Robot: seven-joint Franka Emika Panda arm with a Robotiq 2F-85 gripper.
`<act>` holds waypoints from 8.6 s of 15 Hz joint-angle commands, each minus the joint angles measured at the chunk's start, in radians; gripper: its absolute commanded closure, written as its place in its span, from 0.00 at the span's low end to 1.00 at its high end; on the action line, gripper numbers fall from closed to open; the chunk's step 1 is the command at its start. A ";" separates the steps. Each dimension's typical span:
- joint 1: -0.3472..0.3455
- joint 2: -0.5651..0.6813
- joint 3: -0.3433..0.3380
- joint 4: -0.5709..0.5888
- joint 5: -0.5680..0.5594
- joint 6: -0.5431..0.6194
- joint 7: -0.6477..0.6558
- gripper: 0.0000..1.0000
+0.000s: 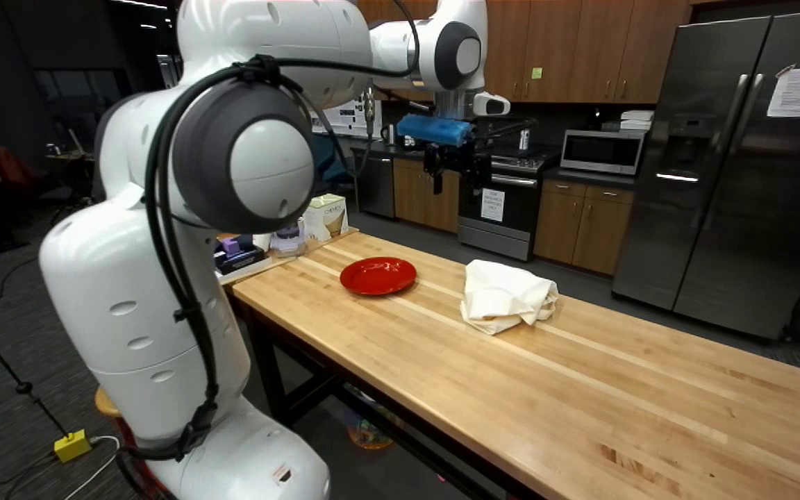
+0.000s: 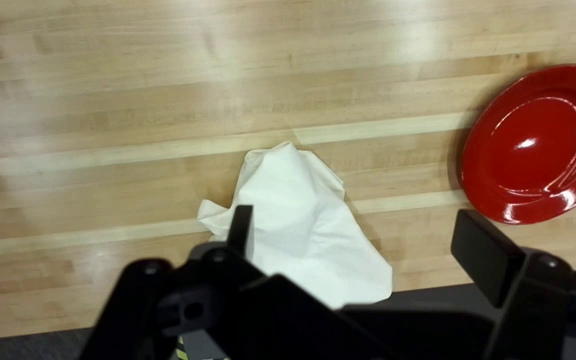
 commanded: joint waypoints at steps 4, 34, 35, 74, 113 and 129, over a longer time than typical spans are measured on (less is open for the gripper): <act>-0.029 0.245 -0.014 0.332 -0.017 -0.160 0.072 0.00; -0.168 0.736 0.000 0.868 0.425 -0.271 0.372 0.00; -0.176 0.752 -0.002 0.884 0.424 -0.266 0.397 0.00; -0.243 1.078 0.000 1.014 0.463 -0.202 0.931 0.00; -0.408 1.373 0.159 1.228 0.463 0.177 1.797 0.00; -0.389 1.336 0.199 1.203 0.479 0.193 1.788 1.00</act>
